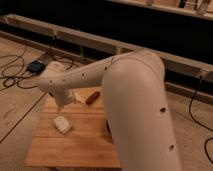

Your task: Pick up the ceramic cup

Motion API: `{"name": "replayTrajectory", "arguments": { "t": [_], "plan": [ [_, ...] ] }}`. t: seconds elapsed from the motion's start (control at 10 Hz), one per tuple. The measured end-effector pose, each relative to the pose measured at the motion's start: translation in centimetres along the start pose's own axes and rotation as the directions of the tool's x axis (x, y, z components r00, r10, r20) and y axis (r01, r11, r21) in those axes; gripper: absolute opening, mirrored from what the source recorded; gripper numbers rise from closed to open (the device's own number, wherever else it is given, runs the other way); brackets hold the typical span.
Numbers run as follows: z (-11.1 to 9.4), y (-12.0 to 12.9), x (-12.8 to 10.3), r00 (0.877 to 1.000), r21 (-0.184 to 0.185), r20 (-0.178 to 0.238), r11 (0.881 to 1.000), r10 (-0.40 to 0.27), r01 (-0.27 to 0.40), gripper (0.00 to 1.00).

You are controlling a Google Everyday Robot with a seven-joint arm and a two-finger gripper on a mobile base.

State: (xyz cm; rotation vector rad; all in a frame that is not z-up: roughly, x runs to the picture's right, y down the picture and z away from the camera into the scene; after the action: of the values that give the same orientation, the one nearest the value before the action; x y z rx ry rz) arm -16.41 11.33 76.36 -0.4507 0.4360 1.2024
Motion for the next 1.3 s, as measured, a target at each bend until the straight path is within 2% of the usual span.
{"name": "replayTrajectory", "arguments": {
  "t": [0.3, 0.6, 1.3],
  "plan": [
    [-1.2, -3.9, 3.6, 0.995, 0.027, 0.03, 0.995, 0.097, -0.097, 0.8],
    [-2.2, -7.4, 5.3, 0.984, 0.026, 0.05, 0.985, 0.168, -0.17, 0.8],
    [-1.4, -15.1, 8.2, 0.939, -0.057, 0.05, 0.94, 0.34, -0.337, 0.8]
  ]
}}
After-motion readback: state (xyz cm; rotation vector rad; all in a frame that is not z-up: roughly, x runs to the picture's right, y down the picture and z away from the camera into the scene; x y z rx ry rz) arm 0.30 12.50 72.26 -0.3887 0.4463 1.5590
